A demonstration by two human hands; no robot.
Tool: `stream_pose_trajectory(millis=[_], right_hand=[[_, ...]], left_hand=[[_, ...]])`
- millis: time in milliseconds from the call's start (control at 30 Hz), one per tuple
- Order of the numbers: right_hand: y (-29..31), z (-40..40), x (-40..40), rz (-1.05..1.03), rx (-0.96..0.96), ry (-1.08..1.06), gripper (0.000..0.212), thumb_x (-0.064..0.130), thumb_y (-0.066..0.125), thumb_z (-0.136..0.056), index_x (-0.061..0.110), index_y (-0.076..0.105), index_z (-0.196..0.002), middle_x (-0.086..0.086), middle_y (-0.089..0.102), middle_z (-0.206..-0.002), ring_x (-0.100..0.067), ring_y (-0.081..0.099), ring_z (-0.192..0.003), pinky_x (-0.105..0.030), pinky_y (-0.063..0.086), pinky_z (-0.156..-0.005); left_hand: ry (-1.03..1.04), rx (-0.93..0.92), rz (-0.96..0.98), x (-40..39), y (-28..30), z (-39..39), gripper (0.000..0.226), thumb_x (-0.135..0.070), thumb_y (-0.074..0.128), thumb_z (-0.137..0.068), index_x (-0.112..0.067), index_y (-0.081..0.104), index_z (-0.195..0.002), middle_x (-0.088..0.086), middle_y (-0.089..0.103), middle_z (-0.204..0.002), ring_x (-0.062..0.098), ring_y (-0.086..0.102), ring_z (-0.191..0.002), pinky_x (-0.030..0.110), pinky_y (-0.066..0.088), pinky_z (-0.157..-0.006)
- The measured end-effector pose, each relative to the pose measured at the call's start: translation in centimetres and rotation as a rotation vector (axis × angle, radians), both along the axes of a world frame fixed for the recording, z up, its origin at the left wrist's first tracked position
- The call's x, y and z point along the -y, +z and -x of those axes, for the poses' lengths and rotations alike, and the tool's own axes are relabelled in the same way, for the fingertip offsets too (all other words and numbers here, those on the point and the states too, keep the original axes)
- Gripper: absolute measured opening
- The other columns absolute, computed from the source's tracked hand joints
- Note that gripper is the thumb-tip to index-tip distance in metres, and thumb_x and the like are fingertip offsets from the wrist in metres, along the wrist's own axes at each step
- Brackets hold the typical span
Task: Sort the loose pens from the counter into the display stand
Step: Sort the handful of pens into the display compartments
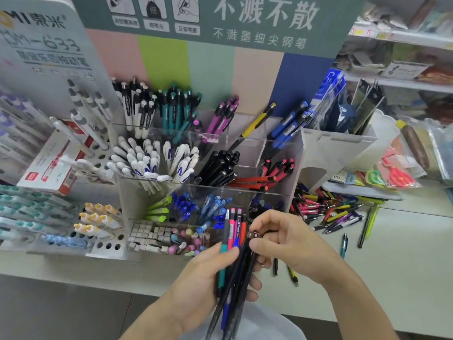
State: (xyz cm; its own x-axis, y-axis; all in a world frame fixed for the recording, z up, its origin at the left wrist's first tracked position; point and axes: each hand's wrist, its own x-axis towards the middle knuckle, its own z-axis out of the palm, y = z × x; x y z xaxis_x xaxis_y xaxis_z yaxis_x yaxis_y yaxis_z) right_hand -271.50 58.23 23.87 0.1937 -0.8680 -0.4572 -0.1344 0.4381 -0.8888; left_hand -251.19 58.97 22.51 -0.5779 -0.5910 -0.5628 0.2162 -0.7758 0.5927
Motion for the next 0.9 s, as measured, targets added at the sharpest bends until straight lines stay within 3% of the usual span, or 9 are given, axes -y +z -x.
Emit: stream_pose_trajectory(millis=[133,333,500,600,700,800,900], right_hand=[[-0.1,0.8,-0.1,0.010,0.026,-0.039,0.022,0.007,0.079,-0.086,0.003,0.063,-0.101,-0.020,0.068,-0.089,-0.028,0.067,-0.065,-0.040,0.054,-0.061],[-0.6,0.8,-0.5,0.019,0.072,-0.082,0.032,0.007,0.083,-0.082,-0.001,0.060,-0.102,-0.018,0.063,-0.083,-0.027,0.064,-0.060,-0.034,0.053,-0.052],[-0.4,0.9,-0.8,0.038,0.208,-0.018,0.028,0.015,0.083,-0.080,0.008,0.064,-0.099,-0.011,0.065,-0.086,-0.025,0.063,-0.061,-0.032,0.054,-0.056],[-0.3,0.8,-1.0,0.047,0.292,0.032,0.029,0.023,0.085,-0.080,0.012,0.067,-0.100,-0.007,0.067,-0.089,-0.021,0.062,-0.060,-0.031,0.054,-0.057],[-0.4,0.7,-1.1,0.054,0.346,0.040,0.039,0.037,0.090,-0.074,0.014,0.074,-0.101,-0.017,0.066,-0.087,-0.020,0.062,-0.060,-0.028,0.053,-0.056],[-0.7,0.8,-1.2,0.076,0.354,0.058,0.039,0.041,0.090,-0.072,0.015,0.075,-0.098,-0.027,0.061,-0.086,-0.021,0.061,-0.058,-0.029,0.052,-0.056],[-0.9,1.0,-1.4,0.092,0.364,0.077,0.038,0.042,0.089,-0.073,0.015,0.076,-0.098,-0.020,0.065,-0.085,-0.021,0.061,-0.057,-0.028,0.052,-0.056]], left_hand=[[-0.013,0.036,0.043,-0.1,-0.2,-0.1,0.034,-0.020,0.066,-0.095,0.002,0.064,-0.120,0.028,0.069,-0.110,0.039,0.069,-0.091,0.049,0.058,-0.079],[-0.023,0.089,0.107,-0.2,-0.3,-0.2,0.037,-0.016,0.065,-0.095,0.001,0.058,-0.128,0.026,0.070,-0.109,0.037,0.070,-0.093,0.044,0.058,-0.078],[-0.062,0.068,0.137,-0.1,-0.4,-0.4,0.040,-0.021,0.073,-0.082,0.002,0.066,-0.114,0.024,0.072,-0.097,0.031,0.071,-0.084,0.039,0.059,-0.070],[-0.087,0.037,0.155,0.0,-0.2,-0.4,0.031,-0.024,0.076,-0.078,-0.007,0.075,-0.104,0.021,0.073,-0.095,0.028,0.071,-0.083,0.036,0.059,-0.069],[-0.110,0.010,0.176,-0.1,-0.1,-0.5,0.018,-0.020,0.071,-0.083,-0.015,0.078,-0.099,0.017,0.073,-0.093,0.024,0.071,-0.081,0.034,0.060,-0.069],[-0.124,0.002,0.180,-0.2,-0.3,-0.6,0.028,-0.023,0.074,-0.081,-0.010,0.075,-0.106,0.017,0.072,-0.093,0.025,0.070,-0.082,0.034,0.059,-0.068],[-0.130,0.003,0.155,-0.3,-0.6,-0.5,0.046,-0.026,0.078,-0.077,0.000,0.067,-0.113,0.020,0.070,-0.093,0.026,0.070,-0.081,0.033,0.057,-0.067]])
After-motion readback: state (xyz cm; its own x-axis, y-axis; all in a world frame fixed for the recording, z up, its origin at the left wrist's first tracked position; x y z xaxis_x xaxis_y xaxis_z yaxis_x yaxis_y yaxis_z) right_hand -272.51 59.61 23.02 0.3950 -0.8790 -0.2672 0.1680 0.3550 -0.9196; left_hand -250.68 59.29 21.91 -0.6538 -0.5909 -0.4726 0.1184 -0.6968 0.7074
